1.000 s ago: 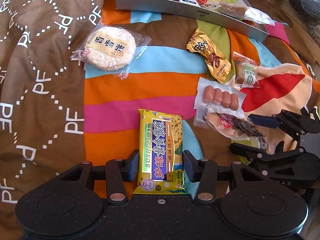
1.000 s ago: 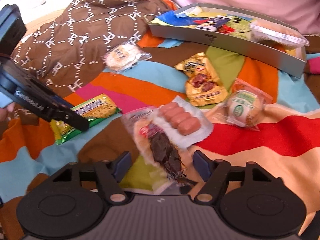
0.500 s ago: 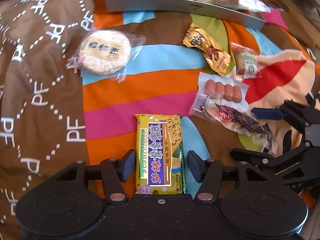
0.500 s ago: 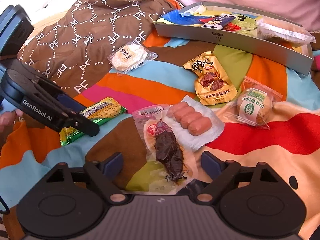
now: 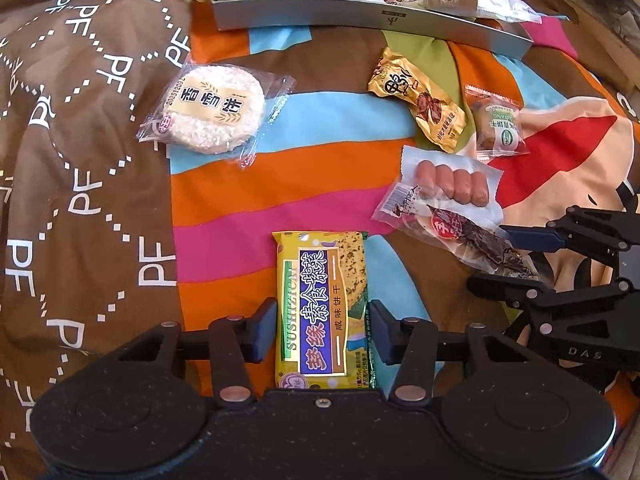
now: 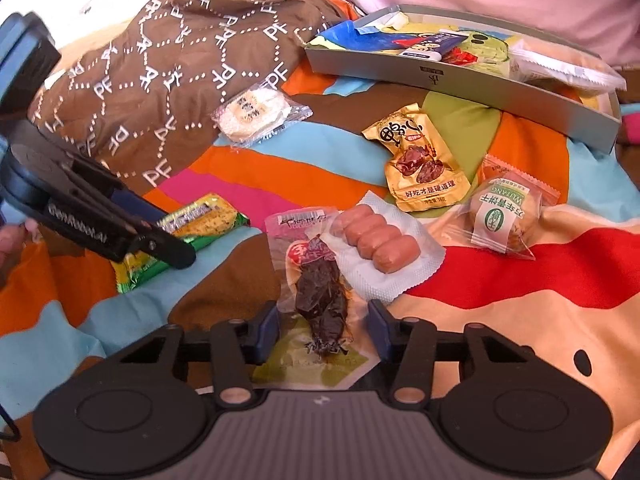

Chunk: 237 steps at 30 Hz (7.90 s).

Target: Organize snacks

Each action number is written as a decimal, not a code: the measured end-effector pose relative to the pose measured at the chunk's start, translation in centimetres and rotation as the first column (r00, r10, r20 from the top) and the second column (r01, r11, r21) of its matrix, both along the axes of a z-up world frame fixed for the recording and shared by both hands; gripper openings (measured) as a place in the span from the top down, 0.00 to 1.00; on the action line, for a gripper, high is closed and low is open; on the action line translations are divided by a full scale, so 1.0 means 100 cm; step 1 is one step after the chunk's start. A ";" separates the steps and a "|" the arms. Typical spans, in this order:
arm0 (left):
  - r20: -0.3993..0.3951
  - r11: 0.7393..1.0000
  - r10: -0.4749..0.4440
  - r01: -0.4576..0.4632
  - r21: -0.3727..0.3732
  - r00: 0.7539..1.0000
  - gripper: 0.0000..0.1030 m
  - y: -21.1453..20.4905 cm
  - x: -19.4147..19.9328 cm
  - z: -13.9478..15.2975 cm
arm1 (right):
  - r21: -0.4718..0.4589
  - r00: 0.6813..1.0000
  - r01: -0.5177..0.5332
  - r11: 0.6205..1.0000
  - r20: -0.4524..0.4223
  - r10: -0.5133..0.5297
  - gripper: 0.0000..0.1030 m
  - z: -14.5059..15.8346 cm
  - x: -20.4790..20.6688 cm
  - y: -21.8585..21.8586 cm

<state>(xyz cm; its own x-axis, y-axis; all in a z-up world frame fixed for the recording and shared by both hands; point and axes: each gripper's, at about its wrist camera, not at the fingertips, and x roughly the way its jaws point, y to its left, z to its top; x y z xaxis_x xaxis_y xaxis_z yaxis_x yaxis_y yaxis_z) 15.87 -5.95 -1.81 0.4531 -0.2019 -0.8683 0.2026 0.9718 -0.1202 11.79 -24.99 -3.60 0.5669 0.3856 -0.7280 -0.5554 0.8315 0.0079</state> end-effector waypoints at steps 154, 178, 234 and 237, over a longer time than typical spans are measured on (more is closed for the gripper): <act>0.406 0.915 0.402 -0.362 -0.176 0.821 0.02 0.025 0.024 0.092 | 0.129 0.748 0.319 0.939 0.575 -0.333 0.00 0.084 -0.003 -0.035; 0.304 0.940 0.342 -0.324 -0.110 0.889 0.02 0.028 -0.033 0.036 | -0.006 0.909 0.246 0.969 0.349 -0.228 0.00 0.047 -0.049 -0.005; 0.292 0.976 -0.218 0.217 0.036 0.931 0.02 -0.073 0.023 0.003 | 0.007 0.925 0.259 0.966 0.285 -0.250 0.07 0.016 0.067 -0.056; 0.280 0.972 -0.232 0.231 0.037 0.932 0.02 -0.080 0.028 0.001 | 0.002 0.929 0.259 0.966 0.272 -0.250 0.11 0.013 0.070 -0.056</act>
<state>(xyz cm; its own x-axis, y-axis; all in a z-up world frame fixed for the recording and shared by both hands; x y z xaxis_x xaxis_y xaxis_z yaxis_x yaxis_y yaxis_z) 18.68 -13.93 -1.68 0.6195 -0.3274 -0.7134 0.4467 0.8944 -0.0225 18.74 -30.62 -2.29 0.8181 0.1810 -0.5458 -0.3030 0.9424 -0.1417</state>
